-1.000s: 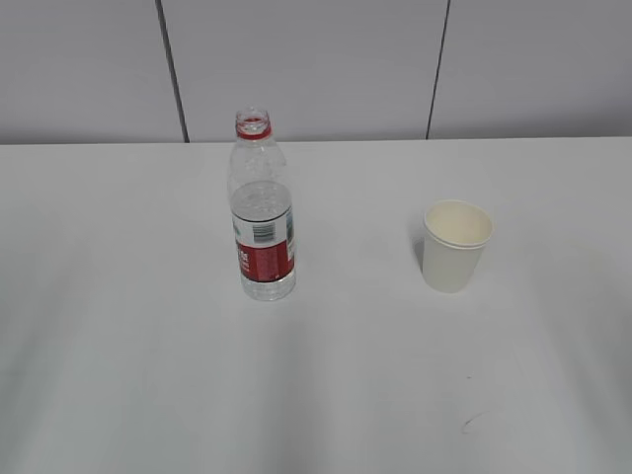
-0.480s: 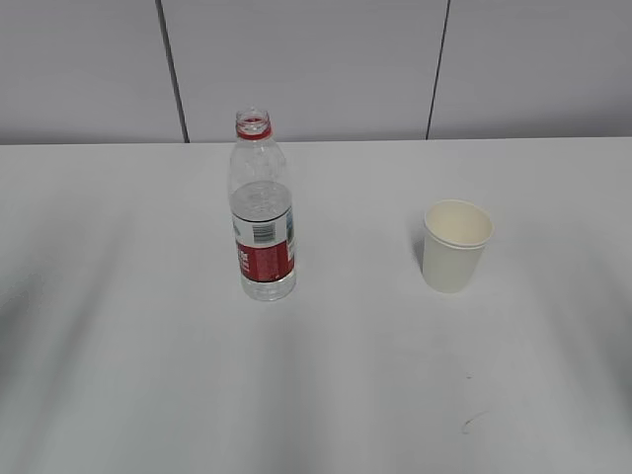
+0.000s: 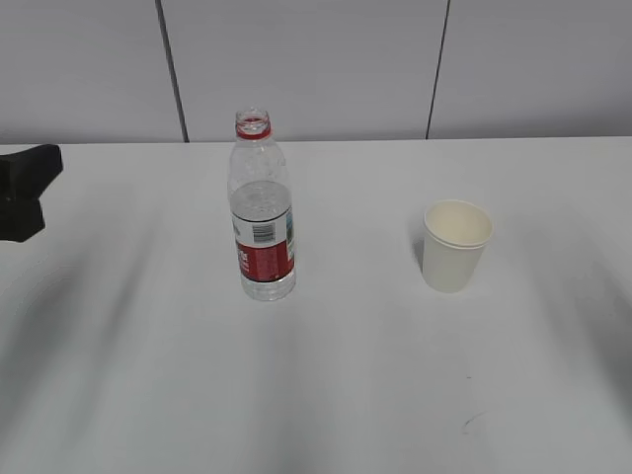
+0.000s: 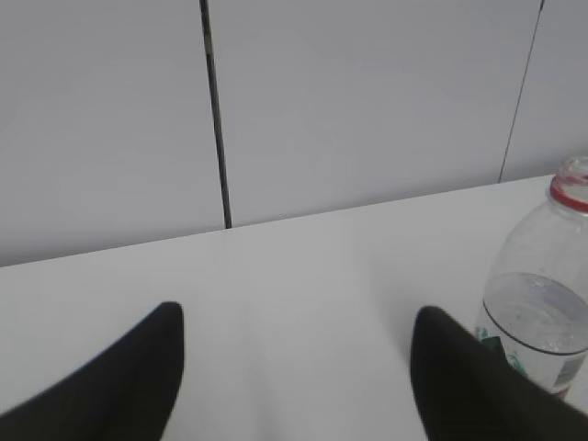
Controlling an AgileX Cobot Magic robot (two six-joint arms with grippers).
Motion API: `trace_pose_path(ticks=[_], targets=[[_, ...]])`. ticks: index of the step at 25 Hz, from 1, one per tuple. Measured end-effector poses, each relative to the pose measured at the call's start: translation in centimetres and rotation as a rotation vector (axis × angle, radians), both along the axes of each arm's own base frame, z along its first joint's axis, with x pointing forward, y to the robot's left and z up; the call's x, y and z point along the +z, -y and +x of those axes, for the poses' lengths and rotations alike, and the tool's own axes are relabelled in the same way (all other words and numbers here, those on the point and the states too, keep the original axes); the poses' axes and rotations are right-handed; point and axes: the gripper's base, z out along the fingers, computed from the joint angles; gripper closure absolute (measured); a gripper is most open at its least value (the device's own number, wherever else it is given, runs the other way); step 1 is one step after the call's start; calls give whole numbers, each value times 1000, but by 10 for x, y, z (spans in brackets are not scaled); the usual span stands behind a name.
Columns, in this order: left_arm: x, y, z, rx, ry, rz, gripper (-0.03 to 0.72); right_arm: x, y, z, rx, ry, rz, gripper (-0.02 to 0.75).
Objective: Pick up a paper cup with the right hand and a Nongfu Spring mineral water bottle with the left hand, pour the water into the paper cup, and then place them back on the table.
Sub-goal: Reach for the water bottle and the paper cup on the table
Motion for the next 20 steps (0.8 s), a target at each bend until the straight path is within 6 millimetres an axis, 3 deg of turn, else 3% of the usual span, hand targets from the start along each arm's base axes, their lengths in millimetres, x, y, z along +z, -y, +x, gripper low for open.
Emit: trace_pose_path(ticks=[9,20], targets=[[-35,19,25,-64,-38,15,210,-25,-11,36,133,-31,-51,148],[-80,39,42,-225,-54,95,218,-87,-20,75,234,-153,-24,148]])
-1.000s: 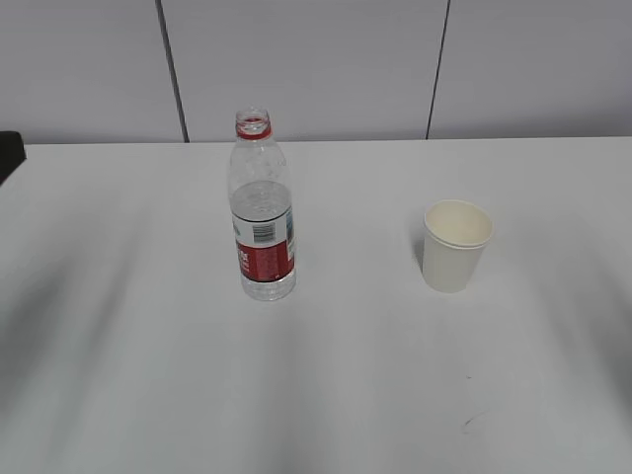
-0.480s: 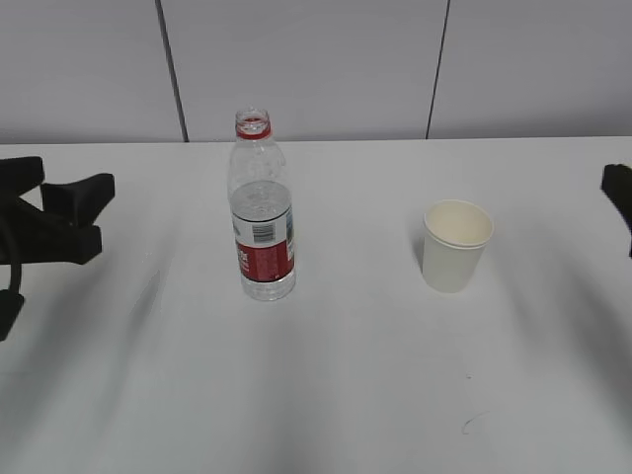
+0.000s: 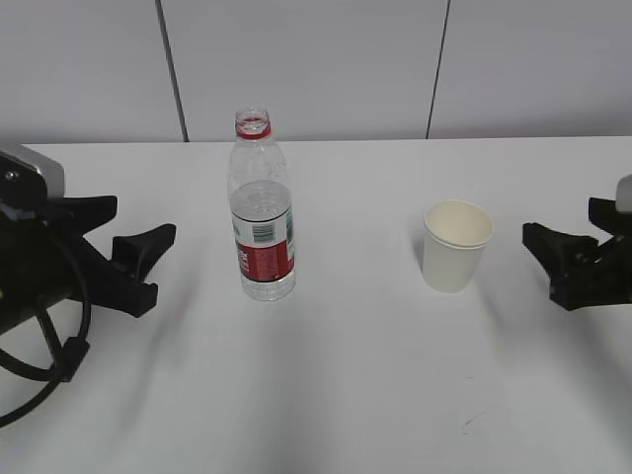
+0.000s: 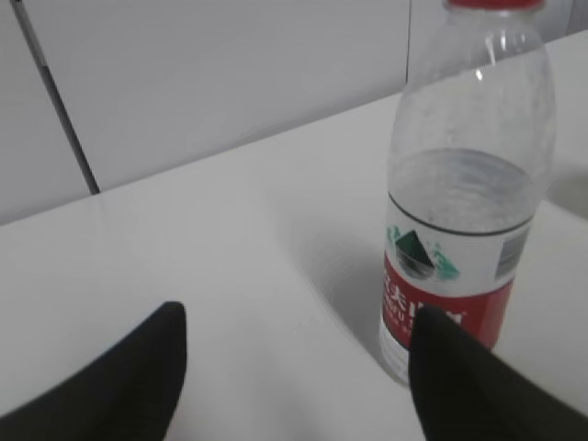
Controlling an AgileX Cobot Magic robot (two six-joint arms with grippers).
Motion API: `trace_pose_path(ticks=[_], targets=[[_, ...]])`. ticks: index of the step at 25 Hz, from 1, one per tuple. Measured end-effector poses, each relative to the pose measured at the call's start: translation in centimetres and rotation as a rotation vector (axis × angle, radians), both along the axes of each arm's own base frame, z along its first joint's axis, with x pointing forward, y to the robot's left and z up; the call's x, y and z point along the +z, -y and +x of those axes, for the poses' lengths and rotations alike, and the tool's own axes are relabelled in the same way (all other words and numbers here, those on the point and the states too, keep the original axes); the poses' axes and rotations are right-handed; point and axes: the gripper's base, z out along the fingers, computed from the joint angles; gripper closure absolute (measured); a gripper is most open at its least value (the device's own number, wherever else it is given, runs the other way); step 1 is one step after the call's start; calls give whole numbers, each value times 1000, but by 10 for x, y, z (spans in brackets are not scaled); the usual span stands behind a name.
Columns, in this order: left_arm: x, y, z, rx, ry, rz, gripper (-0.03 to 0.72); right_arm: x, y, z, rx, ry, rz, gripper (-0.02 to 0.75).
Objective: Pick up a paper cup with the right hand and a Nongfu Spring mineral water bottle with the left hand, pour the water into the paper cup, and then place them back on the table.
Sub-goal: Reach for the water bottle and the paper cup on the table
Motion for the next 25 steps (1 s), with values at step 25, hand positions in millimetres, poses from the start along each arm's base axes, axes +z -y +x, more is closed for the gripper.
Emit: trace_pose_path(ticks=[25], targets=[[-56,11,10,-67,-50,-34,218,-94,-13,48,166,-51,-1,141]])
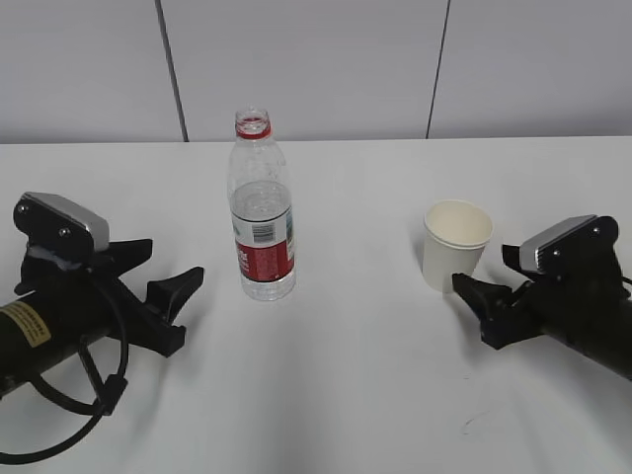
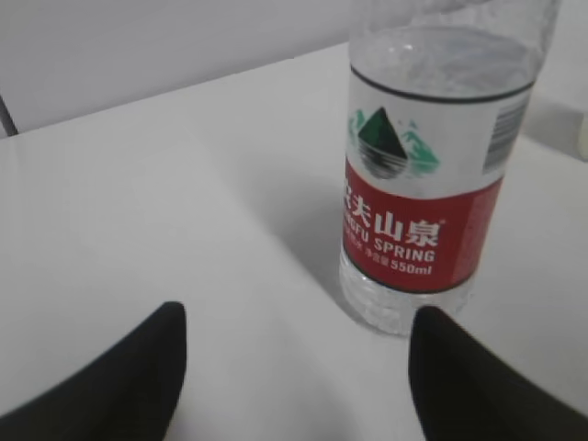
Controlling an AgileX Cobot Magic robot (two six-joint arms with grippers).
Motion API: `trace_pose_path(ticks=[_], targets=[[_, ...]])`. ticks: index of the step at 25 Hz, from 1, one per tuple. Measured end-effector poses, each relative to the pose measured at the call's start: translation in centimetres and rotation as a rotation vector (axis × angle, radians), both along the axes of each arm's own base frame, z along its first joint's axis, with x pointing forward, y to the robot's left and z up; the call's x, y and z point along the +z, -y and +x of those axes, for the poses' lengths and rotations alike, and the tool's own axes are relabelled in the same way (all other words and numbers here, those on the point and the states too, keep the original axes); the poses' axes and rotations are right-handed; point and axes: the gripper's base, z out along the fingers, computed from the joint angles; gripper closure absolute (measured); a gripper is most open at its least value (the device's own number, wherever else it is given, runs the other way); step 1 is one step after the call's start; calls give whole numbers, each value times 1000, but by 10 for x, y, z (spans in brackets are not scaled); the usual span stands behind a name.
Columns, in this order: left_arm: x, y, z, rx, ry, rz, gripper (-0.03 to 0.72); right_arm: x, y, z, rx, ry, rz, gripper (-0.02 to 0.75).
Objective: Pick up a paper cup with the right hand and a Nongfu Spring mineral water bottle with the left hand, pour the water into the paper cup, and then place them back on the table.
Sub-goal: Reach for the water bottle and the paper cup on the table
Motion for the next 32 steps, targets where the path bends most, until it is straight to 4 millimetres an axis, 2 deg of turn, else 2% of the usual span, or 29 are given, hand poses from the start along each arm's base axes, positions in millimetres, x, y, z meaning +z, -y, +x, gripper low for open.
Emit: trace_pose_path(ticks=[7,17,28,32], targets=[[-7,1,-1,-11,-22,9,215,-16,-3,19,39,-6,-4,136],[-8,2,-1,-22,-24,12,215,-25,-6,39,88,25,-10,135],[-10,3,0,-32,-30,14,215,-24,-7,49,77,24,54,136],[-11,8,4,-75,-19,11,215,-24,-8,49,78,22,63,164]])
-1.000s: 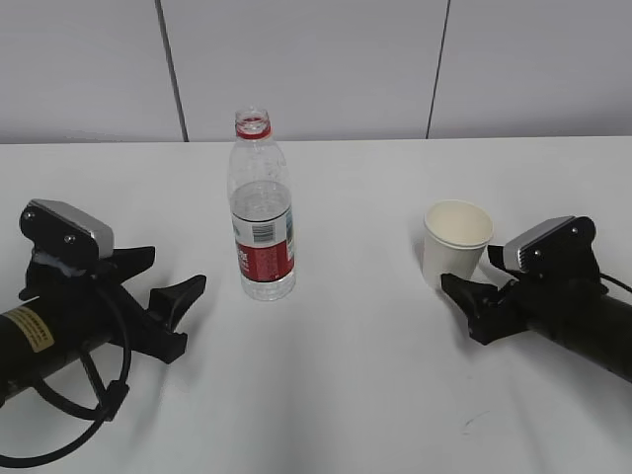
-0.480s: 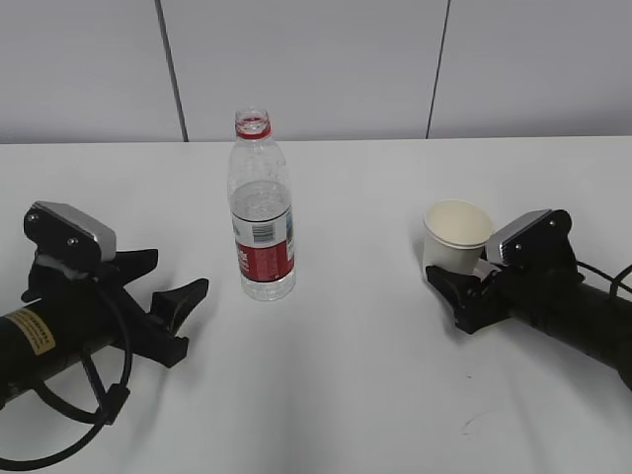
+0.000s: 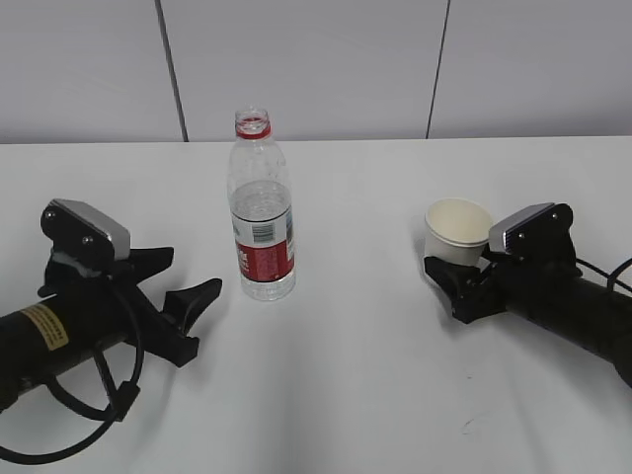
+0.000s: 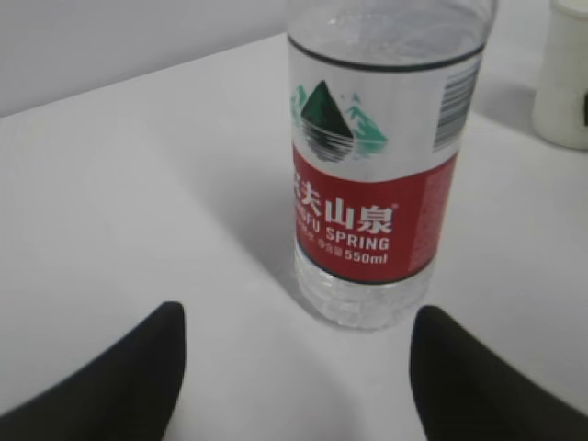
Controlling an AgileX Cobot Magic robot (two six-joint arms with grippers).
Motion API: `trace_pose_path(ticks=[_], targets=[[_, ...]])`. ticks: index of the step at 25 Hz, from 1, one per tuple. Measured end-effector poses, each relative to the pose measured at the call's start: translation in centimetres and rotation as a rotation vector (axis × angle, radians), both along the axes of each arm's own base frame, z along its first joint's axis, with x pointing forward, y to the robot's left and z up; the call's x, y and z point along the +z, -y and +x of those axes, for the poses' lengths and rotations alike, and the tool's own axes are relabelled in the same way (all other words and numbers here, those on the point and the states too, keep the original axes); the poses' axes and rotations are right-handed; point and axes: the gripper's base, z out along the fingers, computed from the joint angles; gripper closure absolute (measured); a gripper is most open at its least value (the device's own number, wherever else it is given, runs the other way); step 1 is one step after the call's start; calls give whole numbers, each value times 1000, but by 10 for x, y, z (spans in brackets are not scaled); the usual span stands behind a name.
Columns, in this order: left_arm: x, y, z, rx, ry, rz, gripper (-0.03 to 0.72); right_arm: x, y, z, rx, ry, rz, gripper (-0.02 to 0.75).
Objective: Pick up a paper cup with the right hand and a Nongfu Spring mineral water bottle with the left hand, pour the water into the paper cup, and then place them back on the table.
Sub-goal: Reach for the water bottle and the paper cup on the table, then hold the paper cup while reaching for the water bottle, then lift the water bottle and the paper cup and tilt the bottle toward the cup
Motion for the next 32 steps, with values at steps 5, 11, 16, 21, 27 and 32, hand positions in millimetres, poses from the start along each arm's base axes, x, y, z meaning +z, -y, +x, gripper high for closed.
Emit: trace_pose_path(ticks=[5,11,16,21,27,32], targets=[[-6,2,0,-14,-25,-4,203,0,0,0,-1,-2,3,178],[-16,4,2,-28,-65,-10,116,0,0,0,-1,-2,3,220],[-16,14,20,-58,-41,-47,103,0,0,0,-1,0,4,228],[-17,24,40,-76,-30,-98,102,0,0,0,-1,0,4,228],[-9,37,60,-130,-21,-179,101,0,0,0,-1,0,4,228],[-16,43,69,-152,-28,-193,101,0,0,0,1,0,4,228]])
